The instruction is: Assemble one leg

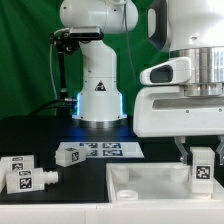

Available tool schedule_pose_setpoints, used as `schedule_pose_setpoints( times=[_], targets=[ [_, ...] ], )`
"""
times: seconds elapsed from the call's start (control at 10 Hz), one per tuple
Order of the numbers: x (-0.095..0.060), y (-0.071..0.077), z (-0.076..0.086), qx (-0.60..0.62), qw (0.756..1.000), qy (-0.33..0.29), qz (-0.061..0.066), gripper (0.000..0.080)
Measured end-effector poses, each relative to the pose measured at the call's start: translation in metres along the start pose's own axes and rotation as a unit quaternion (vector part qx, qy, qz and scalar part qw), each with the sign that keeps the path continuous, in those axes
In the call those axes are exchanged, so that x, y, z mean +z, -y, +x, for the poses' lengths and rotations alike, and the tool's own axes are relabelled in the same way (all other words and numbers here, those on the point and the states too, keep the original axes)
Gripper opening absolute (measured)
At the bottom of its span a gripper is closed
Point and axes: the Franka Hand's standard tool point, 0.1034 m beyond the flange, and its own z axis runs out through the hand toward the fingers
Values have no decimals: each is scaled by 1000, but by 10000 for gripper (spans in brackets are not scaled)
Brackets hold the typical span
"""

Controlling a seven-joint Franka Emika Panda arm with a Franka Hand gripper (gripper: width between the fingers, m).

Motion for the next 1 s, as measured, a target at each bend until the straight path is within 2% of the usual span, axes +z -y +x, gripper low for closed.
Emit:
schedule_pose_setpoints(
  times=[0.1, 0.3, 0.4, 0.5, 0.7, 0.8, 1.0],
  targets=[
    [0, 0, 0, 60, 998, -2, -2, 284],
    [-1, -2, 0, 218, 976, -1, -8, 284],
    [-3, -2, 0, 307, 952, 2, -10, 284],
    [-2, -3, 0, 397, 918, 2, -10, 284],
    [1, -4, -2, 554, 833, 11, 0, 285],
    [1, -4, -2, 576, 818, 13, 0, 285],
    [1, -4, -2, 555, 831, 12, 0, 291]
  ],
)
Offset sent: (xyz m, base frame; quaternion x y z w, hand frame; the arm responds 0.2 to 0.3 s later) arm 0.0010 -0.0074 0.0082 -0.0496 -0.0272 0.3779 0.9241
